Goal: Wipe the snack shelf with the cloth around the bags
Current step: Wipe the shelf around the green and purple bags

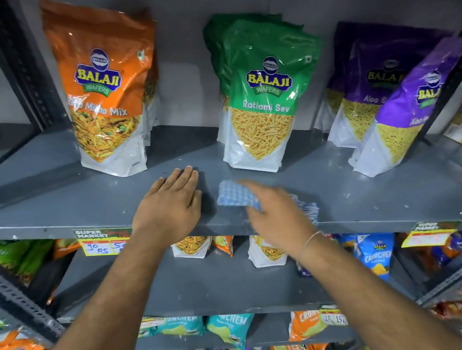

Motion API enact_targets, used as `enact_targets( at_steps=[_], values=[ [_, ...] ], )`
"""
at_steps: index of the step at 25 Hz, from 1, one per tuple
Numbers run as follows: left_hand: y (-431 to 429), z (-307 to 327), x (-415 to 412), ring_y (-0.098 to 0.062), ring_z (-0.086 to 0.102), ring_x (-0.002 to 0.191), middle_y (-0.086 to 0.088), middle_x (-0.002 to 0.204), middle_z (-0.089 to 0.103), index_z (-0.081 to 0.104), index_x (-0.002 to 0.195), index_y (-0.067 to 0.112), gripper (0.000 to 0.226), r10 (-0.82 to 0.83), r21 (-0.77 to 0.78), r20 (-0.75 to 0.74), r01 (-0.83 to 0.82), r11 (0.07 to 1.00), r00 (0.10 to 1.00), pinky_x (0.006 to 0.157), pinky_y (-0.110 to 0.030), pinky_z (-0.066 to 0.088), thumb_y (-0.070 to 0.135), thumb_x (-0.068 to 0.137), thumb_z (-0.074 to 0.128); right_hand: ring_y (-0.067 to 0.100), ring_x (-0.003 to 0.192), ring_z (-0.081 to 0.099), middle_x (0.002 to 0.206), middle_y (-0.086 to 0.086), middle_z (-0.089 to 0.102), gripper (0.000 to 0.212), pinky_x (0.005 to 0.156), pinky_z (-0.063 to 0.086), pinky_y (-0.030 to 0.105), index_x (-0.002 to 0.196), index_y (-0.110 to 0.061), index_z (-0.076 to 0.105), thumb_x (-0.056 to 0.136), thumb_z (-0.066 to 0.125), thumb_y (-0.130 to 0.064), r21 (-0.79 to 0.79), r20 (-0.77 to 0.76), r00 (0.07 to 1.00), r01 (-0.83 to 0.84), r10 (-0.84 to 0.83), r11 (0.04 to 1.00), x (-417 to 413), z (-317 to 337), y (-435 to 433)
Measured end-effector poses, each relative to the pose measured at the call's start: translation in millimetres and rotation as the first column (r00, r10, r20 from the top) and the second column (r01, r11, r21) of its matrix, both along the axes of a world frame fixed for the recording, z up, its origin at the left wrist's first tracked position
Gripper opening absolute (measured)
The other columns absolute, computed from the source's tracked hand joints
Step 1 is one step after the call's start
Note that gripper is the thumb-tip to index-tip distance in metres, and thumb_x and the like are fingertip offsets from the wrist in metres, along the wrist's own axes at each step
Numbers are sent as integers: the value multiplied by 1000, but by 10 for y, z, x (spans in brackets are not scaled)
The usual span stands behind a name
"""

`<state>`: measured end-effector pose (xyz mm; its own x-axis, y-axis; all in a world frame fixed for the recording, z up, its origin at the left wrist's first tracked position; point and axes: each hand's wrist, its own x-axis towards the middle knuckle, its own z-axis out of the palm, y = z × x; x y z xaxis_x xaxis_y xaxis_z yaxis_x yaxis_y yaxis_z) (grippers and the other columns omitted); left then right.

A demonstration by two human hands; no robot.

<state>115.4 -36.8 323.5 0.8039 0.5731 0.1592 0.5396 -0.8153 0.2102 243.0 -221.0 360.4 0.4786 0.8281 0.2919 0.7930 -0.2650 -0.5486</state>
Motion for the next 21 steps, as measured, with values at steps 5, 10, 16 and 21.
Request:
enact_targets(
  at_steps=[5, 10, 16, 21],
  values=[
    [8, -3, -8, -10, 5, 161, 9, 175, 10, 14, 166, 23, 60, -5, -15, 16, 5, 1000, 1000, 132, -35, 4, 40, 109, 21, 36, 119, 61, 130, 10, 68, 58, 98, 51, 40, 142, -28, 53, 89, 51, -2, -62, 113, 987, 123, -116, 990, 401, 9, 257],
    [16, -17, -14, -11, 8, 161, 7, 174, 14, 17, 165, 22, 59, -15, -20, 50, 17, 1000, 999, 132, -36, 6, 40, 109, 22, 26, 127, 58, 142, 6, 60, 60, 106, 44, 32, 147, -30, 47, 93, 51, -6, -159, 89, 996, 14, 0, 987, 405, -101, 353],
    [83, -17, -1, -16, 13, 161, -2, 174, 17, 17, 165, 15, 59, -2, -92, 94, 10, 996, 996, 131, -37, 12, 34, 110, 26, -6, 134, 49, 153, -13, 49, 76, 117, 35, 23, 148, -38, 44, 83, 49, 2, -247, -105, 934, -358, 342, 901, -79, -3, 17],
    [108, -23, -10, -14, 7, 162, 1, 175, 12, 12, 165, 16, 59, -22, -77, 50, 26, 997, 999, 132, -37, 8, 35, 110, 21, -17, 106, 60, 113, -36, 66, 66, 94, 48, 12, 137, -32, 57, 82, 51, 2, -90, -120, 963, -251, 240, 964, 15, 170, -423]
  ],
)
